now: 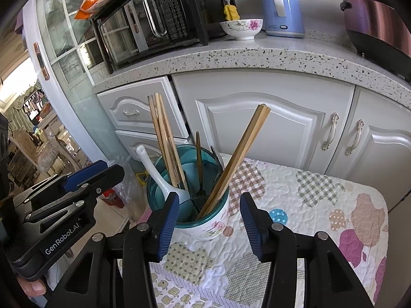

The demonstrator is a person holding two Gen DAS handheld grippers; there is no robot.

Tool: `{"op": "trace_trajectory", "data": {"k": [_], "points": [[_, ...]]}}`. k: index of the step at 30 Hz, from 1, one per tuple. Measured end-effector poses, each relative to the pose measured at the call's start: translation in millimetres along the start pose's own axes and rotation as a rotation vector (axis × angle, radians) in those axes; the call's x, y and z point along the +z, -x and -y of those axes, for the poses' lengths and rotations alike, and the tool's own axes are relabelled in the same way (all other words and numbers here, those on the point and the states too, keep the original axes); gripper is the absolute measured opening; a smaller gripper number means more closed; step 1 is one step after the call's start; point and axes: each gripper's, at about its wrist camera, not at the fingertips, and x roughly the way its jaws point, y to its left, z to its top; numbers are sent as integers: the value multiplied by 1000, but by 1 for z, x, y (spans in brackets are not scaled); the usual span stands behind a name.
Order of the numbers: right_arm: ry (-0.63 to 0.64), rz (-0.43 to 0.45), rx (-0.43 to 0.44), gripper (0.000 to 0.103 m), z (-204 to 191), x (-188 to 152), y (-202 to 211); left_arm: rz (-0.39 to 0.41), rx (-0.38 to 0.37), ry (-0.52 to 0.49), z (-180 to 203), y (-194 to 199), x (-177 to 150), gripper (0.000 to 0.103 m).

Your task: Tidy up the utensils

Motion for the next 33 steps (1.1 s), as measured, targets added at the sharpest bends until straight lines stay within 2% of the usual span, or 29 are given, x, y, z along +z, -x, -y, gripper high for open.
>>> {"op": "trace_trajectory", "data": {"k": [33], "points": [[29,-11,8,49,-6,3,-4,0,0,3,-2,0,0,28]]}}
